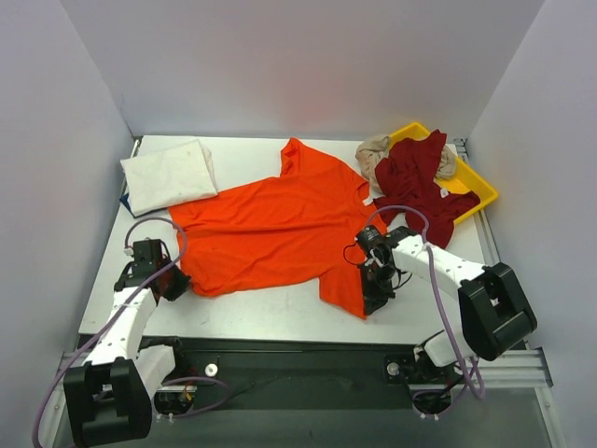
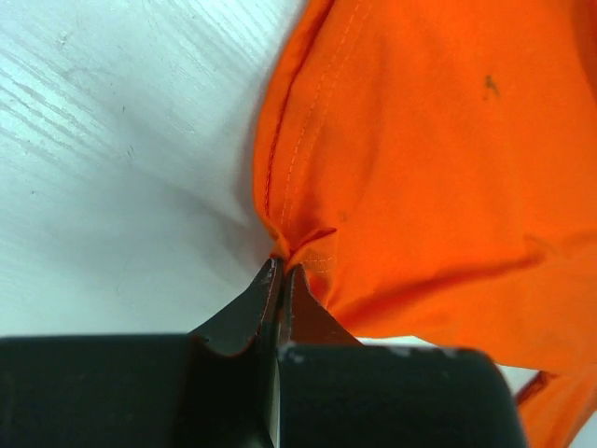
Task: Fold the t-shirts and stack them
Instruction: Grap the side of the flattened tshirt closest away from the robot with both arms
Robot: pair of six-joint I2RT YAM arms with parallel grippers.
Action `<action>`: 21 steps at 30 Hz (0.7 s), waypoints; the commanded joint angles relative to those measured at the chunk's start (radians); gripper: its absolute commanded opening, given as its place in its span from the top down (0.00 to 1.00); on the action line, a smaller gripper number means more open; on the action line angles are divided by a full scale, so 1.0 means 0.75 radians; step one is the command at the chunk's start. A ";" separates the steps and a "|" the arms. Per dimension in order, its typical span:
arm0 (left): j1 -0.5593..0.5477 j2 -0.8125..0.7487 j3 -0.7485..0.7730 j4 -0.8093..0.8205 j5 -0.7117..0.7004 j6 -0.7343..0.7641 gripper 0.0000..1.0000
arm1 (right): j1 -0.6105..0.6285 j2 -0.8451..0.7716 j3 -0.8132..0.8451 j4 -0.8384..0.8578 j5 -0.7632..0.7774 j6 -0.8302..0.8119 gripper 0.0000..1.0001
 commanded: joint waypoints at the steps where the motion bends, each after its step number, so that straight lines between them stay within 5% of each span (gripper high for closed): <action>1: -0.002 -0.082 0.102 -0.121 0.017 -0.062 1.00 | 0.011 -0.063 0.036 -0.190 0.013 -0.016 1.00; 21: -0.037 -0.444 0.376 -0.798 -0.108 -0.099 1.00 | 0.011 -0.326 0.108 -0.605 -0.006 -0.055 1.00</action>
